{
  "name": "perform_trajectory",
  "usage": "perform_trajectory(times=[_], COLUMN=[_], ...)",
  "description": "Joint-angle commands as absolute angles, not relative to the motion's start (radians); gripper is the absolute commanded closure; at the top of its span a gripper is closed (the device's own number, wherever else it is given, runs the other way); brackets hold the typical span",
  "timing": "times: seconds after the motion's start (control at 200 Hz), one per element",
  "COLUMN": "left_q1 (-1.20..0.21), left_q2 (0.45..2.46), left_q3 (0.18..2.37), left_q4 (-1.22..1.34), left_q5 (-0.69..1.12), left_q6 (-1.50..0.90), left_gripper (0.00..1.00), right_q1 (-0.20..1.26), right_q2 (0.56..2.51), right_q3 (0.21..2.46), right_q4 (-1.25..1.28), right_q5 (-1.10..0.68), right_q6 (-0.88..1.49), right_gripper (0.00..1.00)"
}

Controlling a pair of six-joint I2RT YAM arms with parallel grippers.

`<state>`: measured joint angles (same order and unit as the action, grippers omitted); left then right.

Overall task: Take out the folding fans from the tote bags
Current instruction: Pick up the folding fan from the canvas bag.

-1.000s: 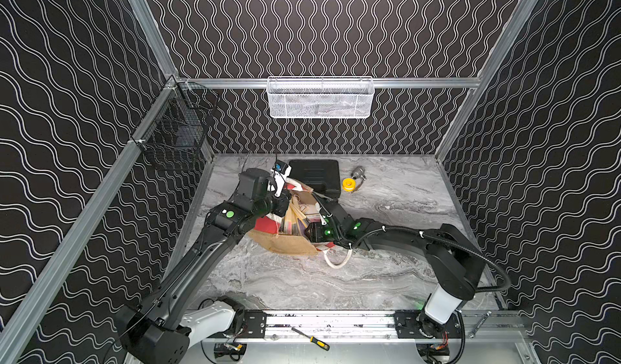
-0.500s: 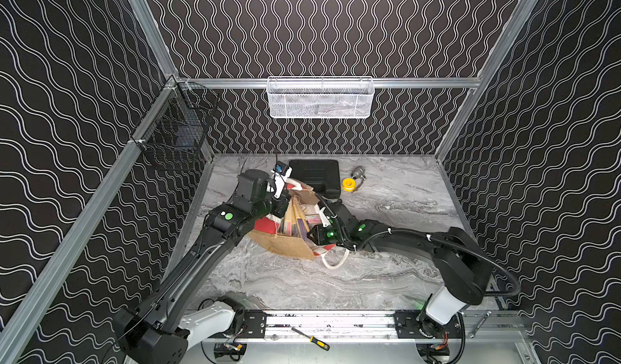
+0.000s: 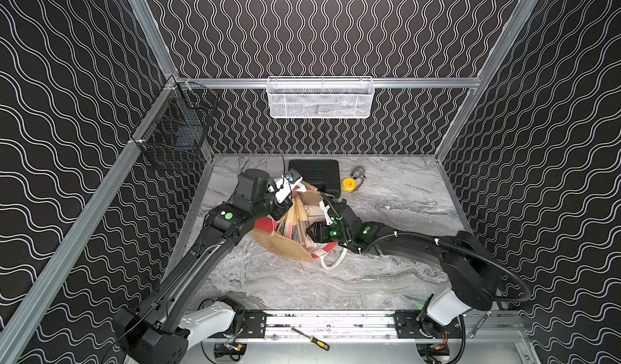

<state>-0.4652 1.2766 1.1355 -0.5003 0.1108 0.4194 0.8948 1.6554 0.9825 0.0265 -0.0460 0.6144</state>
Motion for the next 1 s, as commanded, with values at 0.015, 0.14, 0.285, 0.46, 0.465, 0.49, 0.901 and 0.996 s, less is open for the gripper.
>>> perform_trajectory(times=[0.015,0.14,0.285,0.46,0.465,0.49,0.901,0.996], left_q1=[-0.465,-0.464,-0.464,-0.464,-0.465,-0.464,-0.464,-0.464], left_q2=[1.268,1.280,1.277,1.269,1.268,1.267,1.243,1.241], left_q3=[1.106,1.112,1.098,1.088,1.088,1.085,1.072,1.073], left_q4=[-0.379,-0.379,-0.360,-0.352,-0.352,-0.350,-0.338,-0.342], left_q5=[0.211,0.230,0.238,0.231,0.230,0.230,0.204,0.199], left_q6=[0.459,0.445,0.429,0.410,0.409,0.406,0.374,0.371], left_gripper=[1.00,1.00,1.00,1.00,1.00,1.00,1.00,1.00], right_q1=[0.895,0.892,0.891,0.891,0.892,0.891,0.891,0.891], right_q2=[1.713,1.769,1.794,1.788,1.787,1.779,1.616,1.605], right_q3=[1.028,1.060,1.061,1.054,1.053,1.050,1.004,1.003], right_q4=[0.037,0.042,0.065,0.070,0.070,0.071,0.029,0.027], right_q5=[-0.031,-0.089,-0.160,-0.170,-0.169,-0.164,-0.142,-0.135], right_q6=[0.646,0.633,0.641,0.650,0.651,0.651,0.648,0.647], right_gripper=[0.34,0.35,0.41,0.64,0.65,0.66,0.78,0.79])
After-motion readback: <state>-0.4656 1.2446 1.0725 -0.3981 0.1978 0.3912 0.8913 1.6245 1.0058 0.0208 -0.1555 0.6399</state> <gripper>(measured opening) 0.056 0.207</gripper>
